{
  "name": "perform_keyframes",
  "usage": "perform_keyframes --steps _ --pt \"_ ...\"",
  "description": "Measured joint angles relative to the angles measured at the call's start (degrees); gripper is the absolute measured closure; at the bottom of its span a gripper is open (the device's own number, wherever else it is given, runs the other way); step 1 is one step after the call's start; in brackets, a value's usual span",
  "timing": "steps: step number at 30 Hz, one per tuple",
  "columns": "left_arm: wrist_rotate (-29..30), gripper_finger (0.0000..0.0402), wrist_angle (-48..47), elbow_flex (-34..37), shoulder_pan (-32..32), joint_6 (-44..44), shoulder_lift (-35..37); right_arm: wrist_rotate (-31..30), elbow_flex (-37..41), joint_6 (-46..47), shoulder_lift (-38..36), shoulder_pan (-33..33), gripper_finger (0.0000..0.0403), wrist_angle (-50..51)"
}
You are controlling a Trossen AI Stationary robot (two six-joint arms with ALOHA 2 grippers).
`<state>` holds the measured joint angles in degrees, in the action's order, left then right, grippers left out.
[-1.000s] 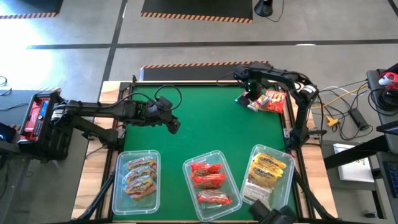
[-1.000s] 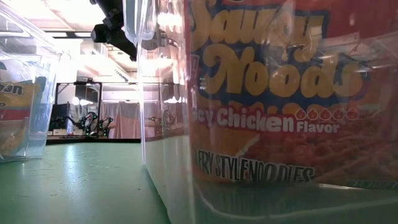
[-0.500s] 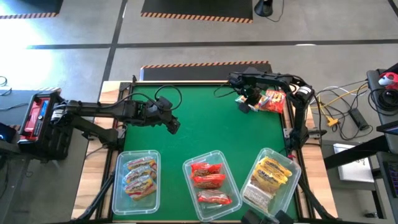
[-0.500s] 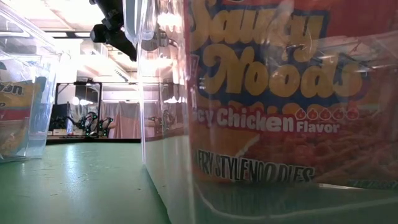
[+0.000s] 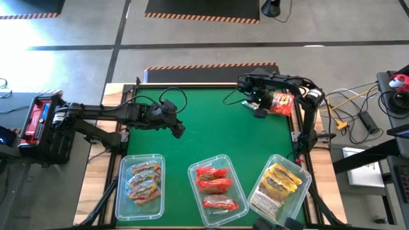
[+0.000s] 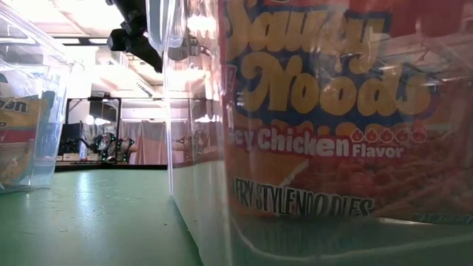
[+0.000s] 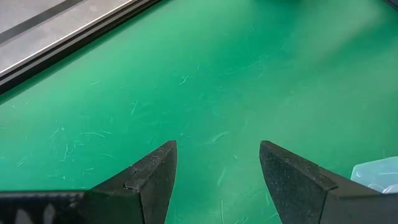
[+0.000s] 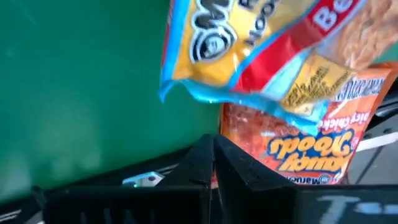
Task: Sort Maruchan noodles
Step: Put the blue noodle pack into the left transparent bin
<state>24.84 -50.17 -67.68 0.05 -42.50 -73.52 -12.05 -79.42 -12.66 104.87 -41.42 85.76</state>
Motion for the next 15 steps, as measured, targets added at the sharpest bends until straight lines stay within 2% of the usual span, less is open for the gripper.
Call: perform_keyframes --steps 3,8,11,15 --pt "0.0 0.0189 0.0 0.0 0.0 0.0 0.0 0.9 -0.5 1.1 -1.7 -0.3 0.0394 0.1" --pt "0.0 0.0189 0.0 0.0 0.0 0.0 0.0 6.3 -5.0 3.5 -6.7 -0.2 0.0394 -1.1" --pt "0.0 0.0189 0.0 0.0 0.0 0.0 0.0 14.9 -6.2 5.6 -10.0 -0.3 0.0394 -8.0" --pt "0.0 0.0189 0.0 0.0 0.0 0.0 0.0 29.0 -5.1 7.8 -12.8 0.2 0.0394 -27.5"
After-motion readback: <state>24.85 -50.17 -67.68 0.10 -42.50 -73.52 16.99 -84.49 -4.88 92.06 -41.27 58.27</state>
